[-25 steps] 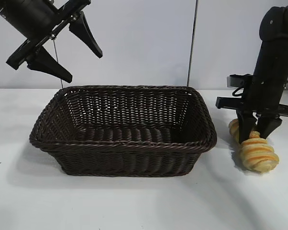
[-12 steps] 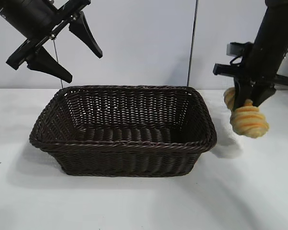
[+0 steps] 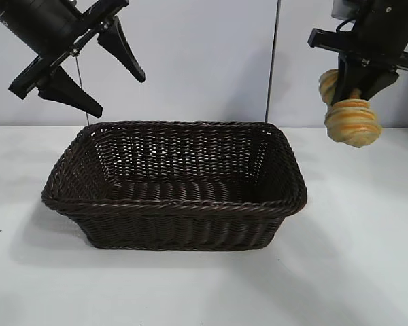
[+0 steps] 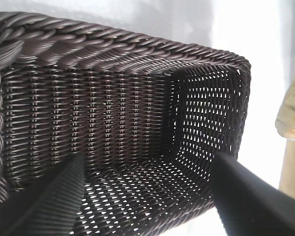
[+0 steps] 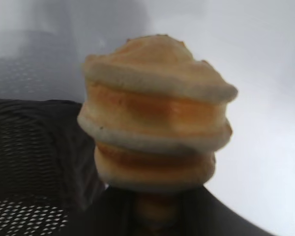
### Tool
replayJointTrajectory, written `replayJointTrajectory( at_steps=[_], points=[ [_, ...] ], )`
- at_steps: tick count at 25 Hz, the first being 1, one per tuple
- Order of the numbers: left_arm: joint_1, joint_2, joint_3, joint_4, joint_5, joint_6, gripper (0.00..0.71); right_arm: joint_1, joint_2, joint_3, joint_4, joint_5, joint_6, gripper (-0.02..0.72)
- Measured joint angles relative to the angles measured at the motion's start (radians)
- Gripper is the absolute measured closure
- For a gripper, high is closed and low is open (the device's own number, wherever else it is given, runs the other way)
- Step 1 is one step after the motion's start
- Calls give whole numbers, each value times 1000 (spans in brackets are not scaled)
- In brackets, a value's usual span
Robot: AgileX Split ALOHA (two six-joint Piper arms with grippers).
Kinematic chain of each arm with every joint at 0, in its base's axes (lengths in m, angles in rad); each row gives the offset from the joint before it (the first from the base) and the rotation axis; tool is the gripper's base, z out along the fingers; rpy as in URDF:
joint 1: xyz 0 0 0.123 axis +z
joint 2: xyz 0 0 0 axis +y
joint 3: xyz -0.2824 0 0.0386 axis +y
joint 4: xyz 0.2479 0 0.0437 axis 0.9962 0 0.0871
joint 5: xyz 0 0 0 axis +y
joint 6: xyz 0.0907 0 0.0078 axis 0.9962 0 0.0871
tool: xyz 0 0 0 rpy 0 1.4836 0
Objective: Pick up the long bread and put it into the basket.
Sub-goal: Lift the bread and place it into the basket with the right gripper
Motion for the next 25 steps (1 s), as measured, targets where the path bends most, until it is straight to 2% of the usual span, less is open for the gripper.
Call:
replayJointTrajectory(
  at_steps=[8,13,20,25],
  points=[
    [0,0,0,0,1,0,187,178,-1,0,0,-3,0,557],
    [0,0,0,0,1,0,187,276,2,0,-5,-54,-19,557],
    [0,0,0,0,1,0,187,310,59,-1,-50,-148,-43,557],
    [0,0,0,0,1,0,187,309,91,-1,-39,-166,-79,568]
  ],
)
